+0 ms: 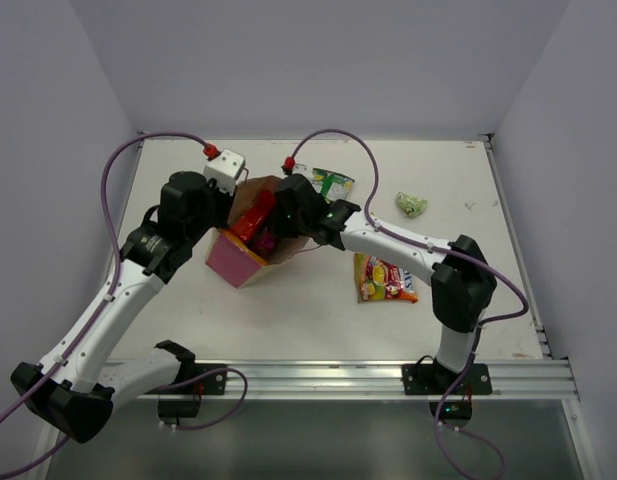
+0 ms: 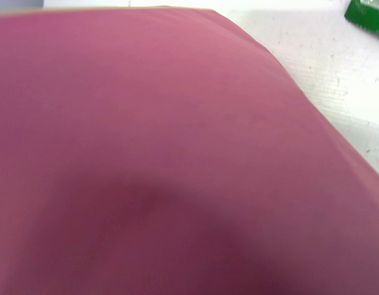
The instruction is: Take the snacks out of the paper bag
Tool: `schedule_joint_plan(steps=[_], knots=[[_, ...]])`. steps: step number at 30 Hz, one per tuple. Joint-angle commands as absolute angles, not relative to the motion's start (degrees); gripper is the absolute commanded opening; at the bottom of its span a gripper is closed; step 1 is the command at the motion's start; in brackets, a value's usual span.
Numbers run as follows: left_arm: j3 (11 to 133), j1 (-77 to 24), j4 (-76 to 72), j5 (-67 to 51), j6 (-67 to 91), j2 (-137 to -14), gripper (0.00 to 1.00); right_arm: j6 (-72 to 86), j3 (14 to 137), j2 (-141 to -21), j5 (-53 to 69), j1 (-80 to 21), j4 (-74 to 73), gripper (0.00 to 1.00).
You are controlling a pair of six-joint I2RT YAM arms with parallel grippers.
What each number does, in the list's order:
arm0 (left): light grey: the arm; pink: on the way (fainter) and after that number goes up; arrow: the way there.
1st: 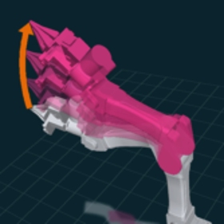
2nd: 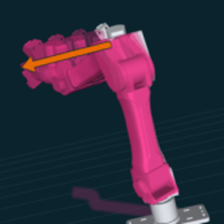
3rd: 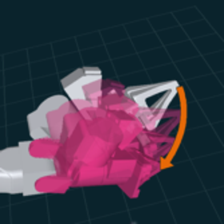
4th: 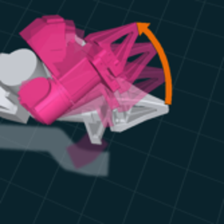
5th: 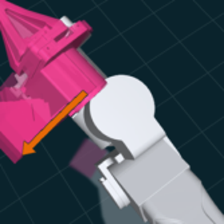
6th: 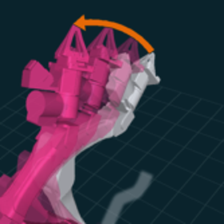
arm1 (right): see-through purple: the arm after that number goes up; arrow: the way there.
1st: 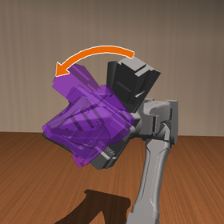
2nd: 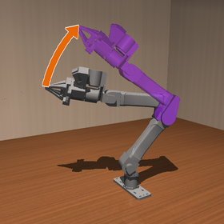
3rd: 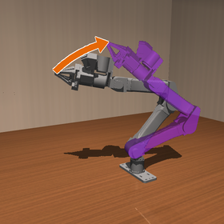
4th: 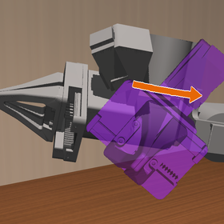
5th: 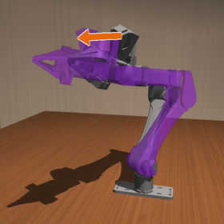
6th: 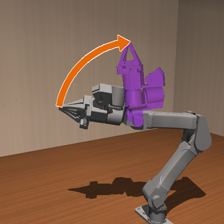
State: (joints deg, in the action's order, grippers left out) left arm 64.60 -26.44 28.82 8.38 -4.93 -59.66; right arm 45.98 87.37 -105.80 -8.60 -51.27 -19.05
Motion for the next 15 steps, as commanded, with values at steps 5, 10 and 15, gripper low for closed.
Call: schedule_joint_plan(steps=[5, 10, 15], knots=[[67.9, -26.5, 23.6, 9.6, -3.8, -59.4, 0.0, 36.0, 96.1, -94.0, -1.5, -50.5, -10.5, 0.0], [68.8, -26.5, 23.6, 9.8, -2.9, -59.4, 0.0, 33.6, 106.4, -97.2, -0.4, -50.5, -16.1, 0.0], [69.7, -26.5, 23.8, 9.8, -1.5, -59.4, 0.0, 31.3, 111.2, -98.3, 2.1, -50.5, -17.3, 0.0]])
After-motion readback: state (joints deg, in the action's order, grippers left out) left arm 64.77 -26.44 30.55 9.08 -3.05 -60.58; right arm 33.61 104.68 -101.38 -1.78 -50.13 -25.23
